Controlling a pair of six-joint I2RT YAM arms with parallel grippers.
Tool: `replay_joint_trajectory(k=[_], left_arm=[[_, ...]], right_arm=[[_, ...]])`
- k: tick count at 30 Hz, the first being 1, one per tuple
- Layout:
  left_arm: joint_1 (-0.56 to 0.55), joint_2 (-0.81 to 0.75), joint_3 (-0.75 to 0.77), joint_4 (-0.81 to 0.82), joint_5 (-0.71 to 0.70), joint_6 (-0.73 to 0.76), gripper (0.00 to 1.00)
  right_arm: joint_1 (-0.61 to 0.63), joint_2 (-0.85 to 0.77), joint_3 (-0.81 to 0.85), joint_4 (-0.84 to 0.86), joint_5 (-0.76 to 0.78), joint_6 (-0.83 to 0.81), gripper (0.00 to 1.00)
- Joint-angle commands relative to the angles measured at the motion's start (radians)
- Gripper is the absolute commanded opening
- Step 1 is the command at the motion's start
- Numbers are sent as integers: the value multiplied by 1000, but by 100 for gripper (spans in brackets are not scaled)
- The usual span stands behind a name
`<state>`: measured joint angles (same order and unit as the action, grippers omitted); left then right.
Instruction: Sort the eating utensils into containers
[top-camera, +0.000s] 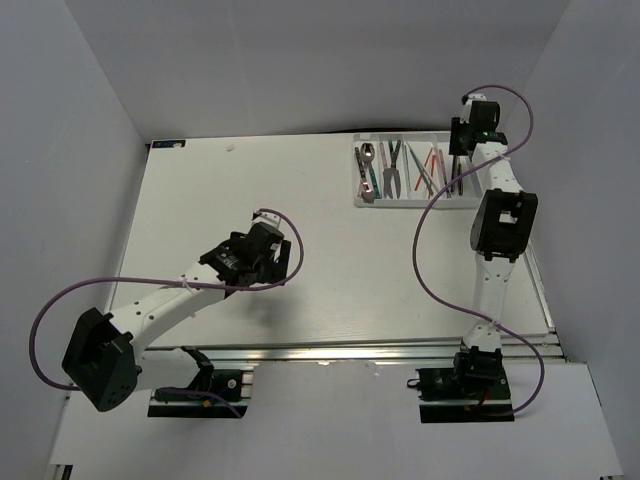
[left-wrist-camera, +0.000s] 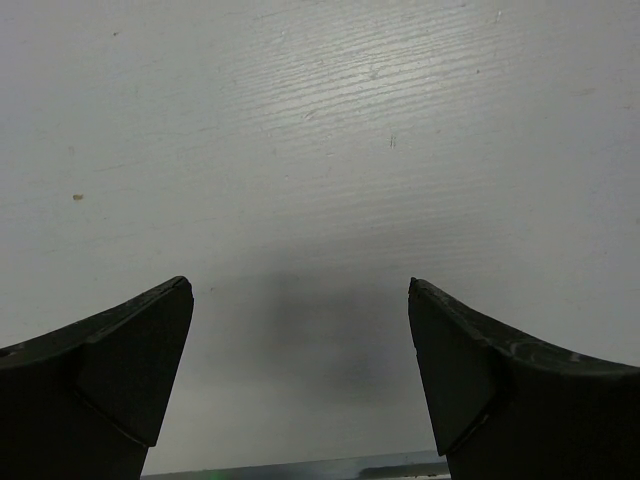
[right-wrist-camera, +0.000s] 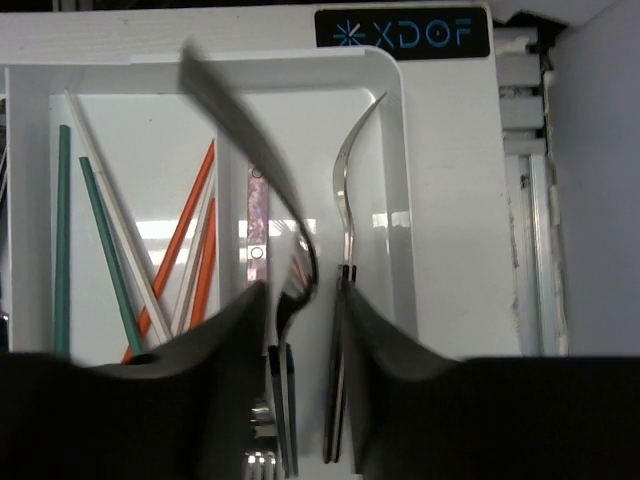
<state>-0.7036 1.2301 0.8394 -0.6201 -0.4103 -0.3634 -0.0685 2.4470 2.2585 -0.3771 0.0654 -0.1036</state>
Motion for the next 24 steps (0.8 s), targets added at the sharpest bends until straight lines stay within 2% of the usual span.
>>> replay_joint_trajectory(k=[1,2,3,4,5,11,13,15,16,17,19,20,22,24], left_arm=[[-2,-31,6,14,4,4,98],[-2,-30,7,13,2,4,98],[-2,-30,7,10,1,4,98],[0,-32,9,11,-2,3,98],[-2,-37,9,10,-4,3,98],[18,-64,29,3,-73,-28,98],[80,-66,65,-9,-111,-55,98],[159,-78,92,-7,-133,-89,98],[264,-89,108,-3,-128,-100,98],[321,-102,112,8,-105,-115,98],[463,-147,121,37,-88,-126,98],[501,-158,125,45,-84,-132,98],[567,-181,144,49,-102,-129,98],[585,-193,170,34,-197,-131,98]], right_arm=[[-25,-72,-37,46,-15,18,49],[-25,-92,-40,46,-13,16,60],[-25,-103,-37,40,-10,13,77],[-25,-111,-36,37,-9,13,85],[-25,-129,-34,37,-9,12,89],[-24,-267,-39,-23,-35,74,89],[-24,-339,-83,-37,-87,116,89],[-13,-494,-245,-8,-146,169,89],[-5,-549,-317,7,-160,179,89],[13,-669,-476,58,-170,186,89],[39,-791,-629,101,-170,202,89],[67,-894,-745,113,-161,200,89],[134,-982,-824,110,-58,194,89],[212,-1095,-899,66,45,196,89]])
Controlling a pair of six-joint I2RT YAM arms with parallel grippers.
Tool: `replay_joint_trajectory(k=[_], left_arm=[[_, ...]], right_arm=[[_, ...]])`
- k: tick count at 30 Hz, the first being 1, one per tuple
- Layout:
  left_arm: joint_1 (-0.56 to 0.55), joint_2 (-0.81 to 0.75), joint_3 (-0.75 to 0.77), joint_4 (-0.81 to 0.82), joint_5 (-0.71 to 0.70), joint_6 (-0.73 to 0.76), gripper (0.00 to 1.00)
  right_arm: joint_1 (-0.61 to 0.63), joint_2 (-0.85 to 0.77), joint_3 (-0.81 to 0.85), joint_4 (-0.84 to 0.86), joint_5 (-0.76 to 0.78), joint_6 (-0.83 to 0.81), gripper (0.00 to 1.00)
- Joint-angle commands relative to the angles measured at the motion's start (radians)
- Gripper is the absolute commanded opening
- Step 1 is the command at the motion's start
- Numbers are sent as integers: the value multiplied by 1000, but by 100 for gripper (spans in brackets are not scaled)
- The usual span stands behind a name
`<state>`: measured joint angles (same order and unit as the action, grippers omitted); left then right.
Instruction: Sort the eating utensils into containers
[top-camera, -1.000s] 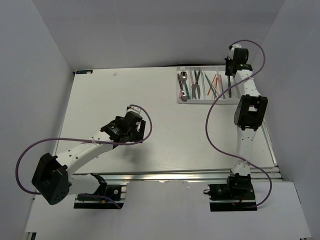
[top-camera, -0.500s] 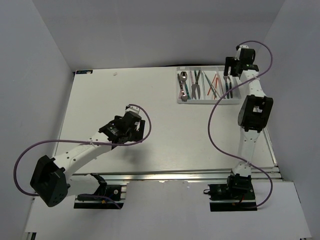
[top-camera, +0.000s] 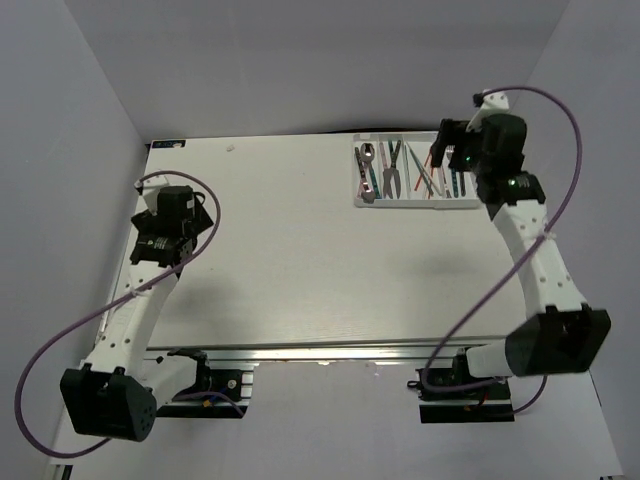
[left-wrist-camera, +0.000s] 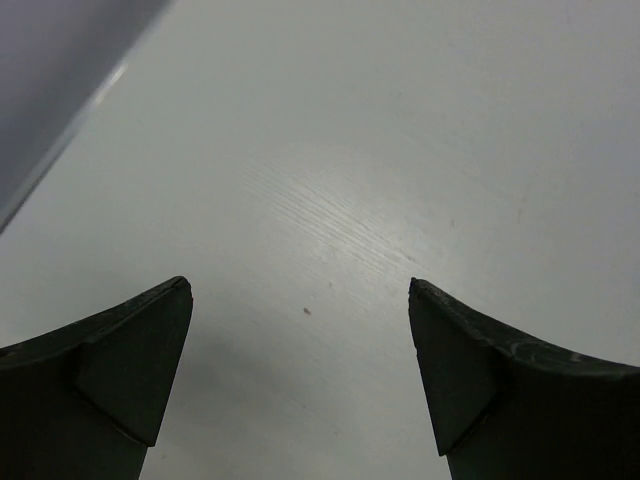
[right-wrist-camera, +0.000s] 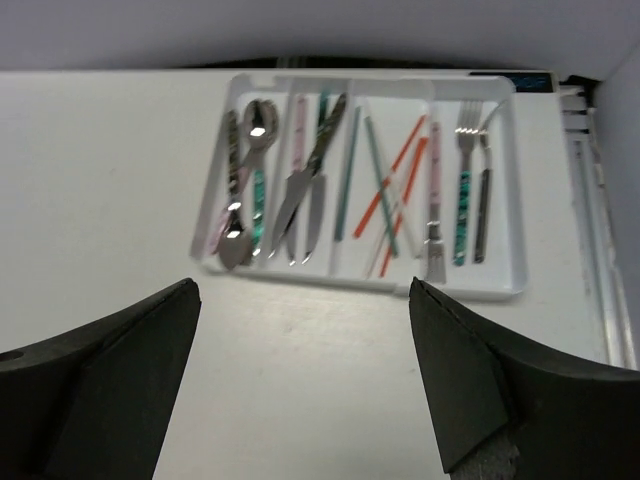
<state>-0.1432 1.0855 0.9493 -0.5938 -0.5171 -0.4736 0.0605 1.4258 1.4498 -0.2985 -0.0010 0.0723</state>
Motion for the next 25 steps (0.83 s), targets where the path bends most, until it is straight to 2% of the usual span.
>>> replay_joint_trajectory(k=[1,3,6,10,12,21,25], left_arm=[[34,-55,68,-3,-122,-20,98],[36,-81,83,-11,-187,-22,98],[36,-134,69,-6,-208,-23,98],[37,-205,-36,69,-57,6,98],[36,-220,-91,80,-28,7,98],[34,-302,-135,78,14,20,98],[34,-280,-130,78,38,23,98]], right_arm=[[107,-111,-123,-24,128,27,89],[147,-238,-246,-28,144,40,89],[156,-399,-397,-34,113,63,89],[163,-572,-532,-44,62,64,89],[182,-606,-569,-37,50,73,89],[187,-627,-631,-19,44,87,89],[187,-628,-663,-2,33,95,90]])
